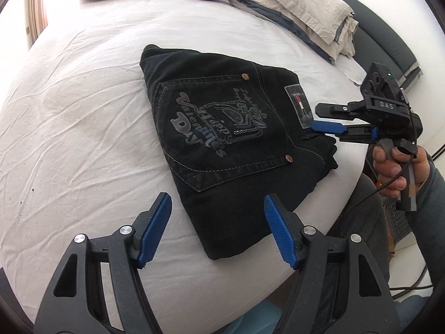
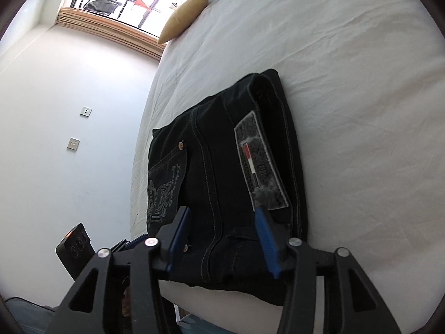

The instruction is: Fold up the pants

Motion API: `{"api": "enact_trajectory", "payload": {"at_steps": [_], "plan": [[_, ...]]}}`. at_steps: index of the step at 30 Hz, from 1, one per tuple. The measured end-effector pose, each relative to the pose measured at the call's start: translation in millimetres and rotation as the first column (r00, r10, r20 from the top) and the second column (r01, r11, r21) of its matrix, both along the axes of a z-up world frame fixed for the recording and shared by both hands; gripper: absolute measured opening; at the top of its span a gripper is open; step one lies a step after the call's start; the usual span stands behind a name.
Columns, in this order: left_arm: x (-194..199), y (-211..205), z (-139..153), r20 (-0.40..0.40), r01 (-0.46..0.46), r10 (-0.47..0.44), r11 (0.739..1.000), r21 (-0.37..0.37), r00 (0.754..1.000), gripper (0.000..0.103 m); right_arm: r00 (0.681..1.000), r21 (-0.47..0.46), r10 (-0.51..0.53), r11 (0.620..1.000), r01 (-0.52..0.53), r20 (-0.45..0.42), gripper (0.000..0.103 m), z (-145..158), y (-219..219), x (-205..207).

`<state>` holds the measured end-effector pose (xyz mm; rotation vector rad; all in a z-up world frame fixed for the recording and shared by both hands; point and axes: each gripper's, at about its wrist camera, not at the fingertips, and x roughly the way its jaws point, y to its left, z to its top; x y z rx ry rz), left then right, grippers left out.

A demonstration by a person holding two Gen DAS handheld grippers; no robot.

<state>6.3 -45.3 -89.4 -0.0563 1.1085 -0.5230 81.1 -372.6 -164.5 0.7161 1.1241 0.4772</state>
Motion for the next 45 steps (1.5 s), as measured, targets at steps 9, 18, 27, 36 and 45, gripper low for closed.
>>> {"api": "enact_trajectory", "payload": {"at_steps": [9,18,27,36,45], "plan": [[42,34,16,-0.012,-0.124,0.124,0.992,-0.008,0.992,0.078,0.994,-0.033,-0.106,0.994,0.106,0.002,0.065,-2,-40,14],[102,17,-19,-0.185,-0.131,0.116,0.989,-0.071,0.976,0.078,0.996,-0.011,-0.071,0.997,0.07,-0.053,0.065,-37,-37,36],[118,-12,-47,-0.278,-0.103,0.076,0.991,-0.084,0.957,0.059,0.995,-0.043,0.014,0.999,-0.018,-0.098,0.059,-42,-8,53],[116,-21,-39,-0.237,-0.109,0.09,0.992,-0.067,0.967,0.029,0.997,-0.264,0.032,0.963,-0.049,-0.068,0.026,-19,19,49],[114,-10,-13,-0.201,-0.117,0.095,0.988,-0.103,0.975,0.021,0.997,-0.359,0.063,0.932,-0.039,0.055,0.019,30,43,38]]}}
